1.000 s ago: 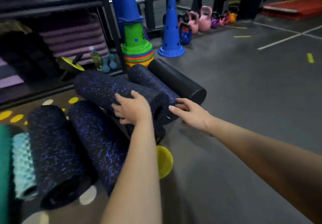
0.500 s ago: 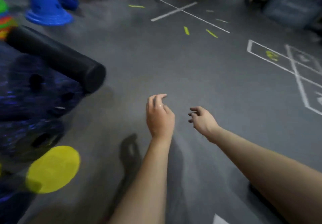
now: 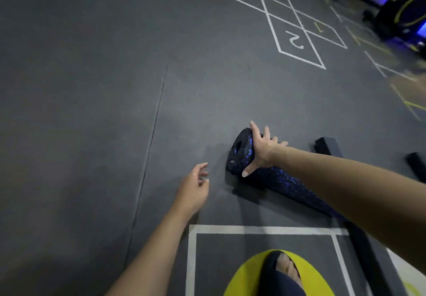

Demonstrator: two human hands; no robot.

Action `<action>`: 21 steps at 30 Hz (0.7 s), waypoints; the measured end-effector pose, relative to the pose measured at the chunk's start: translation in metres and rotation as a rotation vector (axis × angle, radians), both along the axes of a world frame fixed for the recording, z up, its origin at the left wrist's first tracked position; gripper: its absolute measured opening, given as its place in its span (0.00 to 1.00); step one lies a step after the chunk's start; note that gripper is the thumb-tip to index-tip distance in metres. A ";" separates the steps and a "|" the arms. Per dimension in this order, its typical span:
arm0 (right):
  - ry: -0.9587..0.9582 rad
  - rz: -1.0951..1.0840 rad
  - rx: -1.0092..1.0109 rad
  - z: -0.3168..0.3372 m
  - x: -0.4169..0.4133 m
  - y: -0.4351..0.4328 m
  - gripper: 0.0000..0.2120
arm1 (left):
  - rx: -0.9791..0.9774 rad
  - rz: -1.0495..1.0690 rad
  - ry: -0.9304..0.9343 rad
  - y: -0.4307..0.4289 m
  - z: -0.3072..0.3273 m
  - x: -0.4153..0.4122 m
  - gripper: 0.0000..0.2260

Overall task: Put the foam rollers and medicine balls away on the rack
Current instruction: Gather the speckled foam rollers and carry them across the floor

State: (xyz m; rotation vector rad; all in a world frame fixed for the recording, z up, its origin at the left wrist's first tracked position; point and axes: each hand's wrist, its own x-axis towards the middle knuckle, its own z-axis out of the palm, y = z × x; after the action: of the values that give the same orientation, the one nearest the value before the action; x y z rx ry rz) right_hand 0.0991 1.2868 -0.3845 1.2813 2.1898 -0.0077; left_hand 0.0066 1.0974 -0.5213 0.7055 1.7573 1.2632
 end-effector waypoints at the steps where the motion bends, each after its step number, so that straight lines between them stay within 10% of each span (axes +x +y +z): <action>1: -0.011 -0.055 -0.025 0.000 0.003 0.004 0.83 | -0.018 0.013 -0.007 0.001 -0.001 -0.005 0.19; 6: 0.161 0.118 0.006 0.019 -0.025 -0.008 0.76 | 0.006 0.157 -0.171 0.001 0.012 -0.035 0.15; 12: 1.044 -0.245 -0.316 0.061 -0.177 -0.043 0.55 | 0.027 0.840 -0.197 -0.046 0.047 -0.092 0.21; 18: 0.279 -0.051 -0.747 0.024 -0.198 -0.098 0.54 | -0.146 1.044 -0.128 -0.124 0.064 -0.155 0.34; 21: 0.272 0.035 -0.950 0.000 -0.204 -0.150 0.52 | -0.273 0.966 -0.174 -0.148 0.057 -0.164 0.30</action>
State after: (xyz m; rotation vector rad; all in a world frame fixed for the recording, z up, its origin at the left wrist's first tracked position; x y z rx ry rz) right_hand -0.1052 1.1363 -0.3840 0.7028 1.9736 -1.1170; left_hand -0.1570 0.9489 -0.4647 -0.4829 2.1282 1.5572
